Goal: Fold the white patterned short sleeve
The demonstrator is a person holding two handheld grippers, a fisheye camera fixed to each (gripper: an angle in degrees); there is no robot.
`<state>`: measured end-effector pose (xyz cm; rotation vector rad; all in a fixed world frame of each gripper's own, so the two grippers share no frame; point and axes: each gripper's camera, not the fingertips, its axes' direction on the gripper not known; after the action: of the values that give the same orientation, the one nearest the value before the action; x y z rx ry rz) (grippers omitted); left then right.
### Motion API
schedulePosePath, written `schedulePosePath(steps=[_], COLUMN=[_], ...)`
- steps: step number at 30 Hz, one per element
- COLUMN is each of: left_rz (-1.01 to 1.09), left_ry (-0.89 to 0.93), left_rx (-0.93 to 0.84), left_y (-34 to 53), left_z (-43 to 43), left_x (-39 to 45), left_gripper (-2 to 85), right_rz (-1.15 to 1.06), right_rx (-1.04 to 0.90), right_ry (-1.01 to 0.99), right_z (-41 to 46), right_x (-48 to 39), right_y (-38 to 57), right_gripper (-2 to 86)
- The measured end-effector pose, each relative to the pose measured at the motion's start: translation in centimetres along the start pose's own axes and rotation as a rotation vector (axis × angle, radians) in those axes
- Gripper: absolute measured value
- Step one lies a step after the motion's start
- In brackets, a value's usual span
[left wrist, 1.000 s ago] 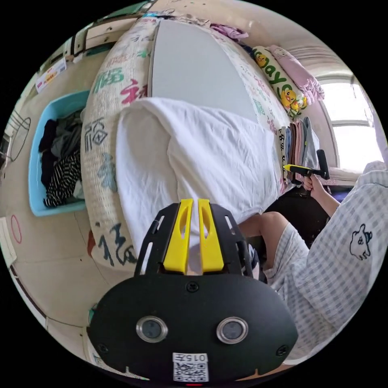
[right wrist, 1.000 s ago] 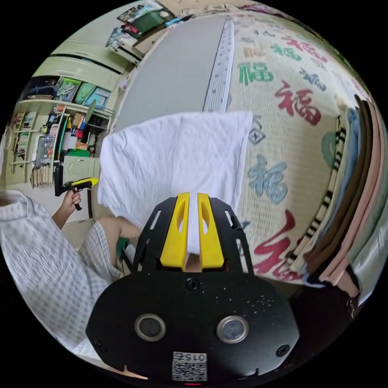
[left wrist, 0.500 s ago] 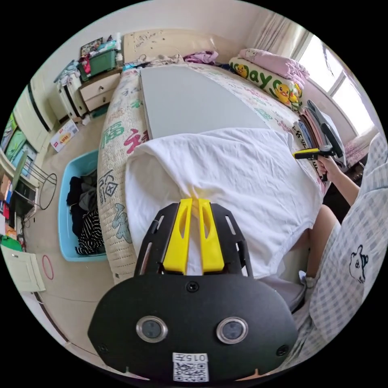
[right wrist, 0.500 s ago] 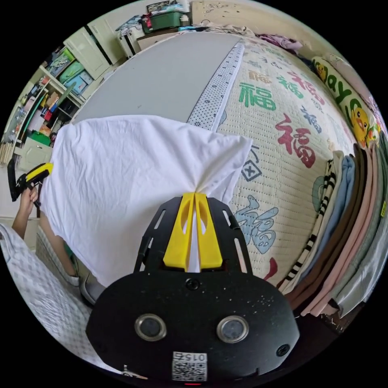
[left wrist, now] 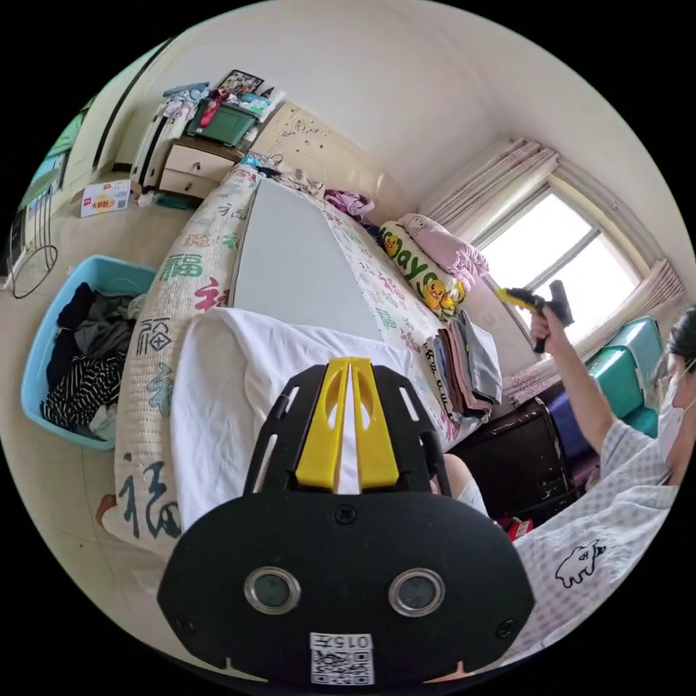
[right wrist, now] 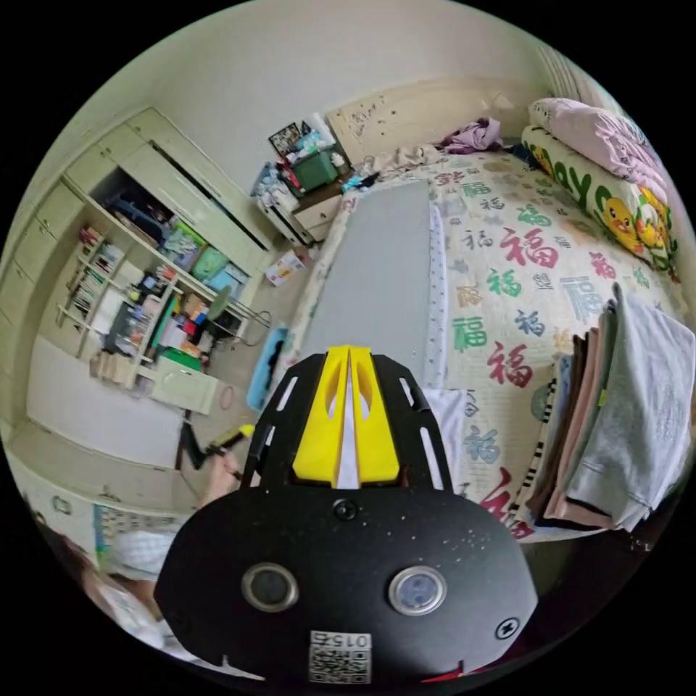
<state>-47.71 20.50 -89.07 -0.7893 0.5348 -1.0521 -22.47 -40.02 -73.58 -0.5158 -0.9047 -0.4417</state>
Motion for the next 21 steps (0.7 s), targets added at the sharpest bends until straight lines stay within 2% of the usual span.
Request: schedulePosePath(steps=[2,7,10,12,14,16,19,21], left_rz=[0.018,-0.031,-0.009,0.009,0.007,-0.012,-0.021,-0.019], left_ry=[0.023,0.096,0.119,0.086,0.071,0.054,0.012,-0.036], left_rx=[-0.012,0.005,-0.035,-0.006,0.028,0.064,0.122,0.134], left_y=[2.4,10.4,14.8,17.8,19.6,21.2,23.6,25.0], left_z=[-1.2,-3.9,-5.0,-6.5,-7.7,-8.9,-10.7,-11.6], left_x=[1.6,4.2,6.0,7.5,8.3,8.9,10.3,11.6], left_gripper=[-0.8,-0.8,-0.8,-0.8,-0.8,-0.9,-0.9,-0.8], right_rz=[-0.007,-0.201,-0.266,-0.368,-0.495,-0.518,-0.425,-0.317], right_rx=[0.059,0.158,0.182,0.218,0.45,0.644,0.849,0.836], right_ry=[-0.09,0.14,0.088,0.039,0.15,0.238,0.343,0.335], right_z=[-8.4,-22.9,-28.5,-30.8,-33.2,-33.9,-34.0,-33.8], right_x=[-4.4,-16.2,-19.8,-21.4,-22.9,-22.6,-19.4,-16.4], right_y=[-1.3,1.9,6.1,10.3,19.1,26.9,38.3,42.9], right_gripper=[-0.5,-0.5,-0.4,-0.4,-0.5,-0.5,-0.6,-0.6])
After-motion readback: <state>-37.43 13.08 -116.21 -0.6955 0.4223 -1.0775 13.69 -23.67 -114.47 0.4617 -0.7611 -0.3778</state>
